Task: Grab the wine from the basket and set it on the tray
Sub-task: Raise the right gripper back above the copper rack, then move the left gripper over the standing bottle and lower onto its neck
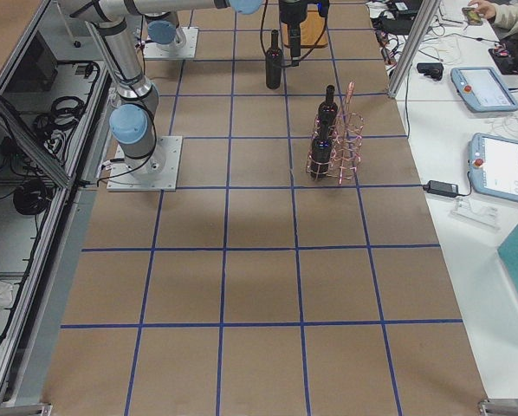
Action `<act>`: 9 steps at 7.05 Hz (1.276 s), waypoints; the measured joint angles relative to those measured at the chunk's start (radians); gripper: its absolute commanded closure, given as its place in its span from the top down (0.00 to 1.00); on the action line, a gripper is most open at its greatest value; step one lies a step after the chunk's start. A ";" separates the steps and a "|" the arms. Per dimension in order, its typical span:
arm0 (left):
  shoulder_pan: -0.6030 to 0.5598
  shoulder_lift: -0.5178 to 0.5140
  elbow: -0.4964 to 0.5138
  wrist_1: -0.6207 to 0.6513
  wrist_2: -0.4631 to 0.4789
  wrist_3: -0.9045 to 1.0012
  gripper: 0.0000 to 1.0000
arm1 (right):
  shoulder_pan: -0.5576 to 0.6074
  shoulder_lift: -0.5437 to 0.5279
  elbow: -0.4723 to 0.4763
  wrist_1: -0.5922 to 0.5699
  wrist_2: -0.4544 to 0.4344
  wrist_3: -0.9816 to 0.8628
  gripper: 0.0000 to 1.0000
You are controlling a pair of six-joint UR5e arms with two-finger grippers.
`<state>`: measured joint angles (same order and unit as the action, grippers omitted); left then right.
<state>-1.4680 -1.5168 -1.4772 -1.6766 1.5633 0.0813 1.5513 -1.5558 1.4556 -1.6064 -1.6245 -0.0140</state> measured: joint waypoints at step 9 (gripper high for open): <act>-0.271 -0.112 -0.075 0.204 -0.007 -0.445 1.00 | 0.009 -0.010 0.027 -0.002 -0.001 0.007 1.00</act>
<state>-1.7386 -1.6287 -1.5524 -1.4729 1.5558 -0.3639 1.5601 -1.5657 1.4826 -1.6084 -1.6260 -0.0074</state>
